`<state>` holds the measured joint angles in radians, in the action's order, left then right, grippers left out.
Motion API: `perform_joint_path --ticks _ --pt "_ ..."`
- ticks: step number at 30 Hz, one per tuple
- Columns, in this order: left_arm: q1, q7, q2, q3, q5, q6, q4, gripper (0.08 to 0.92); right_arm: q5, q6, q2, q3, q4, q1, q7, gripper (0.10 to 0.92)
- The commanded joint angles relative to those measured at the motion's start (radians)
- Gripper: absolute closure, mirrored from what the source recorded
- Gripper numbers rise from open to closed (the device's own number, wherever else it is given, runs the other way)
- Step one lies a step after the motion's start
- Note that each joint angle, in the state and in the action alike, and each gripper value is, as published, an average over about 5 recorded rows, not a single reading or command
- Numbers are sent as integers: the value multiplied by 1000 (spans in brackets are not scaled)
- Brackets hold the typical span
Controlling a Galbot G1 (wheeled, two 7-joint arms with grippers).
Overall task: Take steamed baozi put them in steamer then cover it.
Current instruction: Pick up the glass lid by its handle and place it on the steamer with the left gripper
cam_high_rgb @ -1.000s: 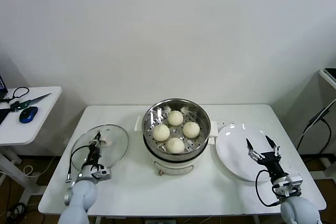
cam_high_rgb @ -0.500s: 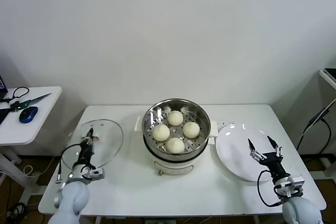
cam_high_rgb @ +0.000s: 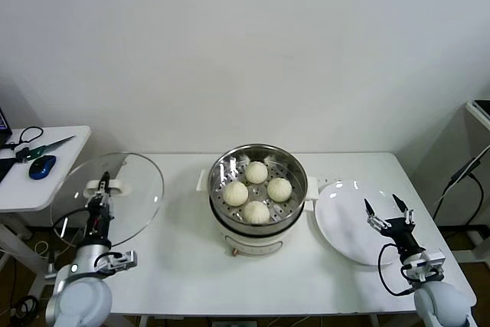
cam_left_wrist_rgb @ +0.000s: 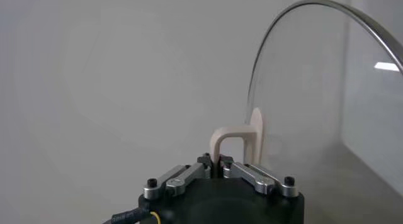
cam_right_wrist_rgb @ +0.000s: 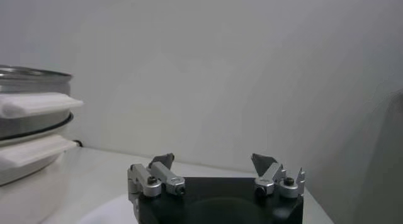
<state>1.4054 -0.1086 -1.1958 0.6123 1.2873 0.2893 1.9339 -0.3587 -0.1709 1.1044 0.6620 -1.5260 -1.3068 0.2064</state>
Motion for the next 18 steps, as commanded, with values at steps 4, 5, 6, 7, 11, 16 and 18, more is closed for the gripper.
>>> perform_joint_path --ticks 4,5,6,7,11,16,18 --pt "-125 176 216 -457 11 410 277 854 17 2 -39 -35 52 48 -1 203" --pt "-162 201 213 -507 33 431 275 854 19 2 -42 -38 57 54 -1 203" --pt "-199 229 206 -551 58 451 273 854 21 2 -44 -40 62 59 -1 203" --pt "-235 261 197 -588 84 467 271 854 23 2 -44 -43 66 64 -2 203" --pt "-362 402 144 -685 189 496 245 854 34 1 -44 -56 86 87 -3 203" --pt "-463 489 49 -761 281 496 162 854 42 0 -43 -65 101 105 -3 203" --pt "-490 491 -5 -791 306 496 118 854 43 -1 -43 -65 107 109 -3 203"
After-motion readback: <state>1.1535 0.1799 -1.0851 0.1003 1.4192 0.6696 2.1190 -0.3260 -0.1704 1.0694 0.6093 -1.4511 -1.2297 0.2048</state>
